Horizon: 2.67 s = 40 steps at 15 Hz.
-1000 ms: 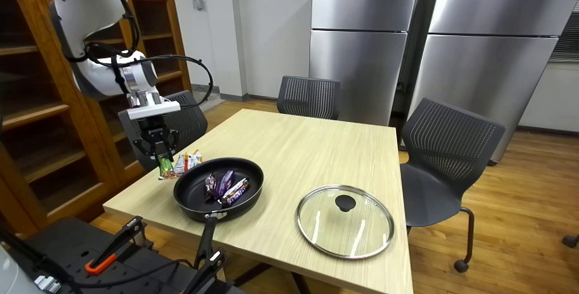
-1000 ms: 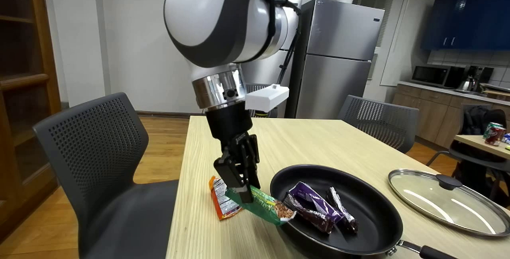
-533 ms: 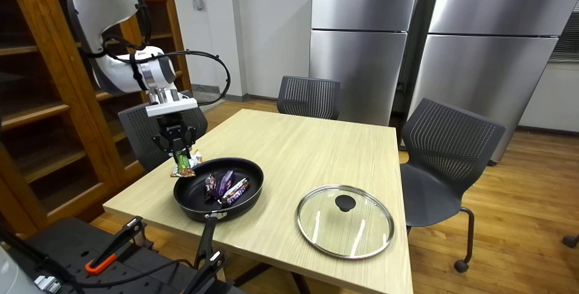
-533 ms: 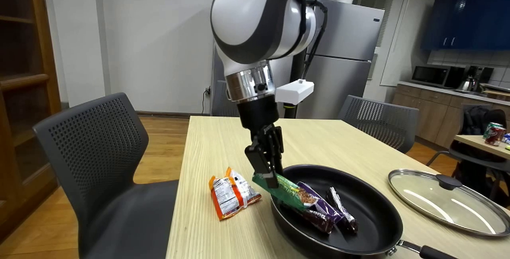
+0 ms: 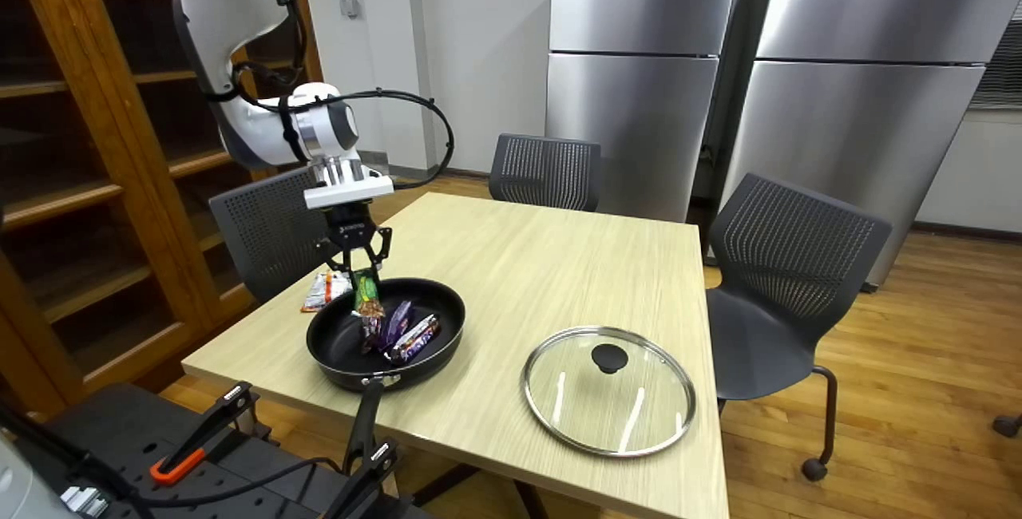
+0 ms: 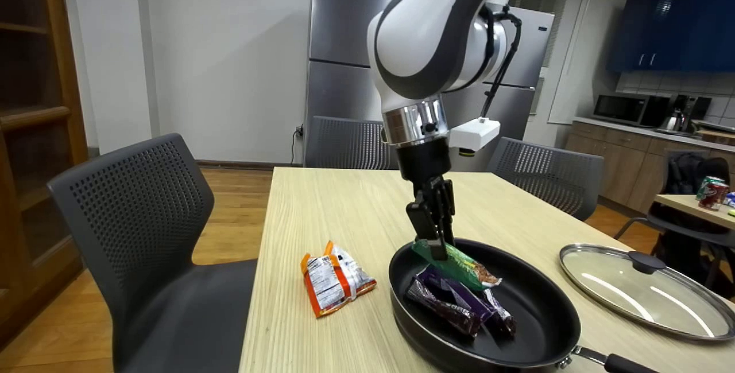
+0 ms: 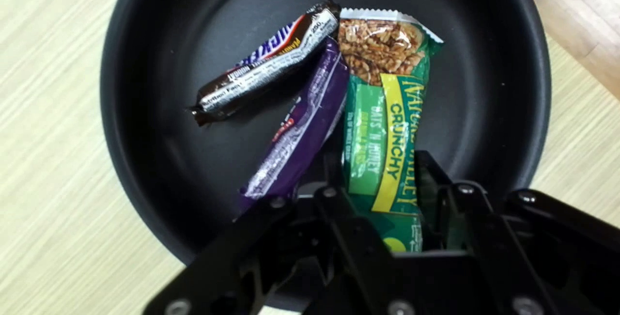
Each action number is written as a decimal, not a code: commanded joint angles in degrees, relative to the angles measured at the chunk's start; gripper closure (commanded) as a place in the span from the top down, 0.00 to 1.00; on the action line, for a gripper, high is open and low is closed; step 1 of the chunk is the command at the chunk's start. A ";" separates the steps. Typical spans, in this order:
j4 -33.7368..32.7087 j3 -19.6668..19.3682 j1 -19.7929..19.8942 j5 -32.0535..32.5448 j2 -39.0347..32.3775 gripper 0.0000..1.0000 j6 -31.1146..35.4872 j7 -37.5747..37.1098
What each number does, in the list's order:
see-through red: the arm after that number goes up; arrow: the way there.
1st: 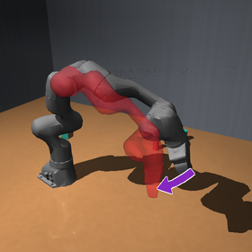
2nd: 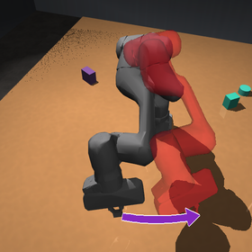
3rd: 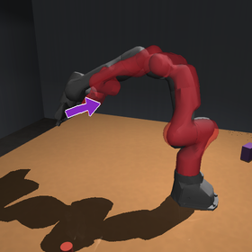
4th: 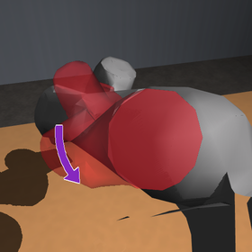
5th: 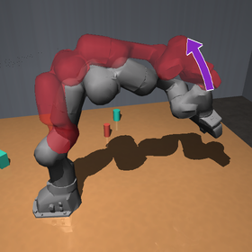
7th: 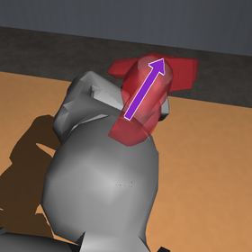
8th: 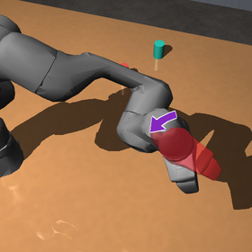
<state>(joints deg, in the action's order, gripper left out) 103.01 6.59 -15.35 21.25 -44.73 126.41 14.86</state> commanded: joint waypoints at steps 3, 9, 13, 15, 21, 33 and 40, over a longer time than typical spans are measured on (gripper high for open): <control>1.91 -0.63 4.15 -0.31 1.31 0.14 0.56 1.37; -0.48 -1.17 6.01 -1.02 -0.49 0.14 -1.57 1.50; -2.76 -1.32 6.56 -2.08 -2.46 0.14 -2.88 1.35; -3.36 -1.49 6.82 -2.58 -3.07 0.14 -2.81 0.94; -6.22 -1.91 7.49 -3.90 -5.63 0.14 -4.09 0.85; -8.43 -2.90 7.11 -4.41 -7.53 0.65 -5.53 -0.92; -7.08 -2.93 6.83 -4.15 -6.45 1.00 -4.74 -1.95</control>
<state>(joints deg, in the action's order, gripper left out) 95.83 3.81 -7.97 17.31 -52.24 123.03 14.14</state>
